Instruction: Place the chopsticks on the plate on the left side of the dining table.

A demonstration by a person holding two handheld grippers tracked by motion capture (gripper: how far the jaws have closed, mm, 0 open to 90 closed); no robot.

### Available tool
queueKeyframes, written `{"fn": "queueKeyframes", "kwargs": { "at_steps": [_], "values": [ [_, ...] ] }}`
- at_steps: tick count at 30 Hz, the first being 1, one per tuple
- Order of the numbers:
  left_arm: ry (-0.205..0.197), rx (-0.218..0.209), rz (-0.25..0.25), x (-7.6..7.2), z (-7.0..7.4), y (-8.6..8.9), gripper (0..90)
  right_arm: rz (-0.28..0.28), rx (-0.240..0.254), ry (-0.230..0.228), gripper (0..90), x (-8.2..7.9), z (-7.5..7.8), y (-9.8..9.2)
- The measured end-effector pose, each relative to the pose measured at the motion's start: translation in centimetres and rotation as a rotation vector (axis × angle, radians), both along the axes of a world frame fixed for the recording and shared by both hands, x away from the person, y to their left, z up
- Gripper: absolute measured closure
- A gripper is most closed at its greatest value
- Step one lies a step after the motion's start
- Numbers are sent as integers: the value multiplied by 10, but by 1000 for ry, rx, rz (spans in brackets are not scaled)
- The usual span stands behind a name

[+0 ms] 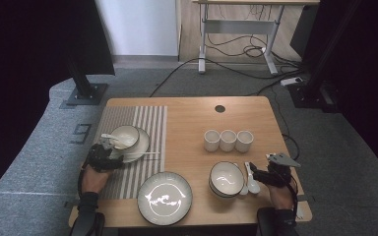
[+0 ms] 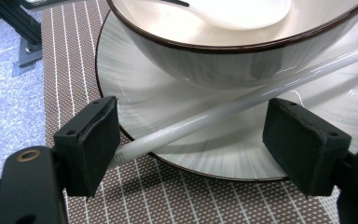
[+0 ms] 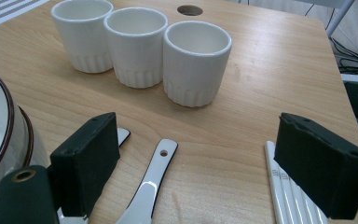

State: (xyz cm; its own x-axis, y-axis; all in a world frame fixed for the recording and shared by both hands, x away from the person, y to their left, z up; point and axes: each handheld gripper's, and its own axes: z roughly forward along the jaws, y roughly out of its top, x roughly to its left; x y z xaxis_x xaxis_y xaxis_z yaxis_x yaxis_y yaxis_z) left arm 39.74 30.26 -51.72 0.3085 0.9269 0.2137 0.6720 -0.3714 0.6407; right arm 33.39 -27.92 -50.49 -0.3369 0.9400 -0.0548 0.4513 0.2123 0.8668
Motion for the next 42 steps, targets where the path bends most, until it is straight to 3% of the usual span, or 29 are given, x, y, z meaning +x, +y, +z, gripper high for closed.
{"fn": "queueKeyframes", "kwargs": {
  "at_steps": [9, 14, 21, 30, 38, 42],
  "values": [
    [-30, -47, -23, -13, 13, 4, 147, -3, 3, -2, 137, 0, 0, 0],
    [-48, -159, -54, -29, 22, 13, 139, -2, 3, -3, 137, -1, 1, -1],
    [-72, -232, -52, -58, 19, 23, 61, 1, 5, -1, 137, -1, 1, -1],
    [-53, -242, -97, -69, 4, 5, 0, 14, 4, 3, 137, -3, 4, 0],
    [15, -177, -146, -65, -16, -6, 0, 14, 1, 24, 137, -8, 6, -7],
    [47, -165, -156, -64, -22, -7, 0, 8, 7, 46, 138, -9, 7, -12]
  ]
}}
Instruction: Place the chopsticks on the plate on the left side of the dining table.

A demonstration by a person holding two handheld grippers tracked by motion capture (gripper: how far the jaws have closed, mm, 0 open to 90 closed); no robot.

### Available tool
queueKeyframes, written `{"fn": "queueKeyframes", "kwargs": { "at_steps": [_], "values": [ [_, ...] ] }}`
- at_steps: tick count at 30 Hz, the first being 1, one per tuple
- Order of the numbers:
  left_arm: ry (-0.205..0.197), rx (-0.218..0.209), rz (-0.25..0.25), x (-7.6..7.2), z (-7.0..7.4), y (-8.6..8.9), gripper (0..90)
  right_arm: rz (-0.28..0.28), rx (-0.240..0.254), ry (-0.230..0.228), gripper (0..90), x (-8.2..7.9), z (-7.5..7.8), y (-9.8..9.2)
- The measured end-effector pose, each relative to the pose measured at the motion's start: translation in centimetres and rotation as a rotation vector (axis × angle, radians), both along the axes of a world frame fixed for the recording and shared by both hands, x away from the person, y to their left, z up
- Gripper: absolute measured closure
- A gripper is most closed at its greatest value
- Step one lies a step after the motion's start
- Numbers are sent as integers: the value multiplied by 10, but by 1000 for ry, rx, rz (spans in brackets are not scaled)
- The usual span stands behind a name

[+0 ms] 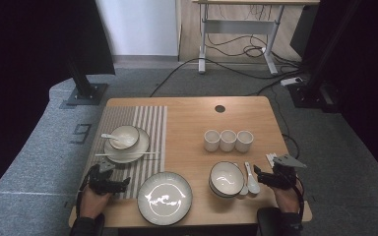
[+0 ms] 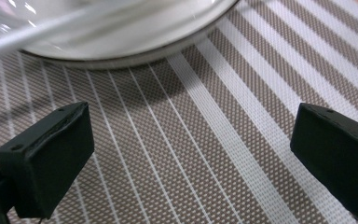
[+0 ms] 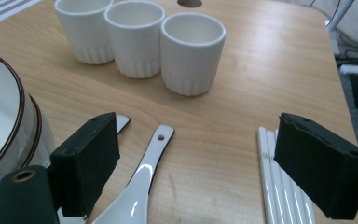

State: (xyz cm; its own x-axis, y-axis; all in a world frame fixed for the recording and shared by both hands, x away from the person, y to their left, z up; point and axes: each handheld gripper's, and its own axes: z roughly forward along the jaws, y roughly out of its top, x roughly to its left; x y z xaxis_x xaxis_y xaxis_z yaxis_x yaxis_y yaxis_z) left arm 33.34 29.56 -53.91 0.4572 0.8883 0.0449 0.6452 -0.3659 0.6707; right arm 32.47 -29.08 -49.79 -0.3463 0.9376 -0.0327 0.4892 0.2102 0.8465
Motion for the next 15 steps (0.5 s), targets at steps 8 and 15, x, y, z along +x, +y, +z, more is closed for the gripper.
{"fn": "queueKeyframes", "kwargs": {
  "at_steps": [8, 15],
  "values": [
    [50, -26, -3, 4, -7, 3, 0, 27, -23, 97, 133, -3, -2, -5],
    [36, -35, -6, 2, -9, 4, 0, 50, -31, 172, 129, -7, -9, -13]
  ]
}}
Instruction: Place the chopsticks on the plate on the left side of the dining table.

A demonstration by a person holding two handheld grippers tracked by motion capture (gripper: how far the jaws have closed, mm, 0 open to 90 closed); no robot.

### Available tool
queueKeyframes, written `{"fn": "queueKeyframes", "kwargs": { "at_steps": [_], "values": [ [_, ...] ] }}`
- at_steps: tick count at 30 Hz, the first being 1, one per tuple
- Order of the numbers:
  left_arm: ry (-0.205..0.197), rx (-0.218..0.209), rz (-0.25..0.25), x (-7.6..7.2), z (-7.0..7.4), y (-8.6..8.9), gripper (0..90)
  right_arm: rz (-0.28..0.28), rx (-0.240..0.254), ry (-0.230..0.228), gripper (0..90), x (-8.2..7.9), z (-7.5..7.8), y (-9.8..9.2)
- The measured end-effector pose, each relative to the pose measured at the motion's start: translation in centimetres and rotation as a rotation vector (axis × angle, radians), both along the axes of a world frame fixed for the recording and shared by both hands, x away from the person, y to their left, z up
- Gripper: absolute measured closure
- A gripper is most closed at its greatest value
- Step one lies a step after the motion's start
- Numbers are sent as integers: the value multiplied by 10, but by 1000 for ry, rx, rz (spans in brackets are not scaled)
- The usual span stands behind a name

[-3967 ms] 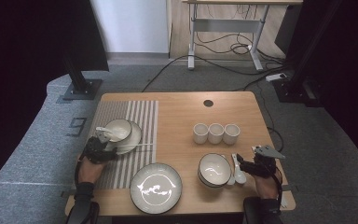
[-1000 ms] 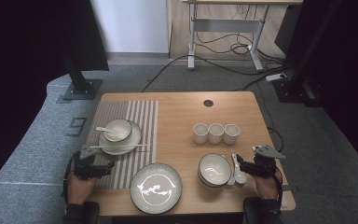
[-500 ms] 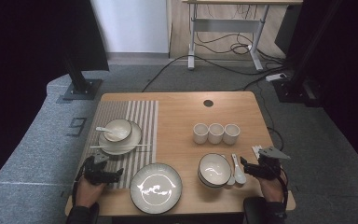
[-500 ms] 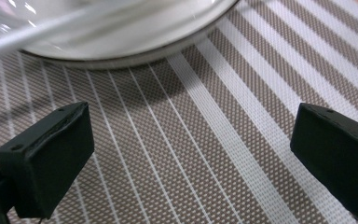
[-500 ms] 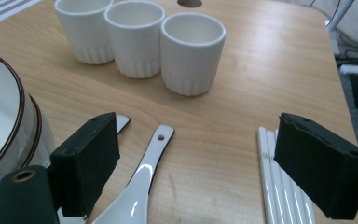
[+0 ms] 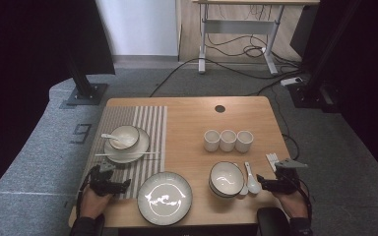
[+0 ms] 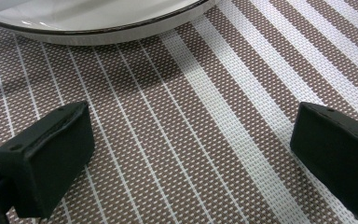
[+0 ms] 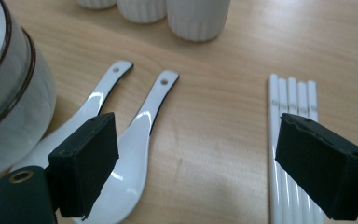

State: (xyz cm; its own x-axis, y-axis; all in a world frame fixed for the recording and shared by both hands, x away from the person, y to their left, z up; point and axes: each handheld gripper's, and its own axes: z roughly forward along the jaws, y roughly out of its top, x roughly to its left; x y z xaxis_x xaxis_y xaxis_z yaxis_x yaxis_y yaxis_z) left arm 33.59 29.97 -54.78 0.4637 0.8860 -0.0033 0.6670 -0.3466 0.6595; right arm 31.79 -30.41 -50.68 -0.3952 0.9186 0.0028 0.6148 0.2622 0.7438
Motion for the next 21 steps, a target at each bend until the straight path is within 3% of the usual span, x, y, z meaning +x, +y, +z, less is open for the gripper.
{"fn": "queueKeyframes", "kwargs": {
  "at_steps": [4, 14, 21],
  "values": [
    [-4, -2, 0, 0, 0, 0, 0, -4, -28, 42, 160, -2, -2, -4],
    [-5, -3, 0, 0, 0, 0, 0, -69, -65, 93, 585, 2, -5, -21],
    [-4, -2, 0, 0, 0, 0, 0, -91, -103, 121, 686, 9, -14, -29]
  ]
}}
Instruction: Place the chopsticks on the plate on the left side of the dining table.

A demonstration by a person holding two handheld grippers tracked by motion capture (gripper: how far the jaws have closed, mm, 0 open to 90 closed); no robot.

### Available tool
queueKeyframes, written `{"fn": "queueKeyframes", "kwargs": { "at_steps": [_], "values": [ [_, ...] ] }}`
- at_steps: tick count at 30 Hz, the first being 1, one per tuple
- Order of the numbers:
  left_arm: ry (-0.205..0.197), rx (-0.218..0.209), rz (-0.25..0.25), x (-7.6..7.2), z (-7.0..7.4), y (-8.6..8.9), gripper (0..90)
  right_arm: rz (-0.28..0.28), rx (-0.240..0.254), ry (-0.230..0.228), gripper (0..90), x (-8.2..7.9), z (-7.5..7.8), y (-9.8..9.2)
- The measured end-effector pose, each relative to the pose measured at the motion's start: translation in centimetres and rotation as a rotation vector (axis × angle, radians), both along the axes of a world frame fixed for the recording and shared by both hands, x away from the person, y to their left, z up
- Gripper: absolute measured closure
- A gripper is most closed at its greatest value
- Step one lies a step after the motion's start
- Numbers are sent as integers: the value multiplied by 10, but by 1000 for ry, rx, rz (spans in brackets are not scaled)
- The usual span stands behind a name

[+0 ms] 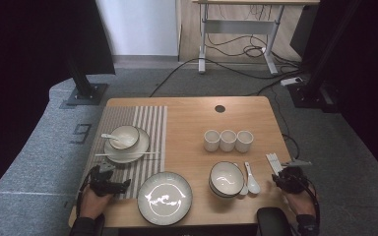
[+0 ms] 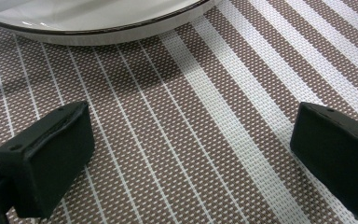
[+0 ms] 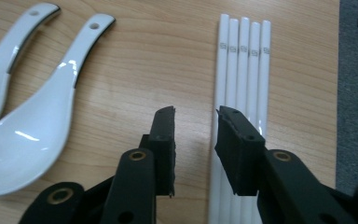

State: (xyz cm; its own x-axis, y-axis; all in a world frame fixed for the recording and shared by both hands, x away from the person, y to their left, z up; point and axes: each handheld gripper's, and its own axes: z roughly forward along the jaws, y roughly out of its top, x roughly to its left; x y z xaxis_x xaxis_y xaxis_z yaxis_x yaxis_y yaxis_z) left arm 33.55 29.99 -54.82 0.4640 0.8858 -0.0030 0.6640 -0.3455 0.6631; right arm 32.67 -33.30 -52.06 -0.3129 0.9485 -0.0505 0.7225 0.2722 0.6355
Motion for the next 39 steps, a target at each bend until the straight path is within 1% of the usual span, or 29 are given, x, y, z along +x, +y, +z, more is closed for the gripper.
{"fn": "queueKeyframes", "kwargs": {
  "at_steps": [3, 7, 17, 22, 30, 33, 39],
  "values": [
    [0, 0, 0, 0, 0, 0, 0, -13, -14, 7, 697, 2, -3, -2],
    [0, -1, 0, 0, 0, 0, 0, -21, -17, 13, 712, 4, -5, -4],
    [0, 0, 0, 0, 0, 0, 0, -22, -13, 25, 758, 7, -8, -5],
    [0, 0, 0, 0, 0, 0, 0, -29, -10, 27, 761, 8, -9, -6],
    [0, 0, 0, 0, 0, 0, 0, -18, -14, 45, 781, 10, -12, -2],
    [0, 0, 0, 0, 0, 0, 0, -14, -14, 45, 782, 10, -12, 0],
    [0, -1, 0, 0, 0, 0, 0, 4, -2, 59, 784, 9, -11, 5]
  ]
}}
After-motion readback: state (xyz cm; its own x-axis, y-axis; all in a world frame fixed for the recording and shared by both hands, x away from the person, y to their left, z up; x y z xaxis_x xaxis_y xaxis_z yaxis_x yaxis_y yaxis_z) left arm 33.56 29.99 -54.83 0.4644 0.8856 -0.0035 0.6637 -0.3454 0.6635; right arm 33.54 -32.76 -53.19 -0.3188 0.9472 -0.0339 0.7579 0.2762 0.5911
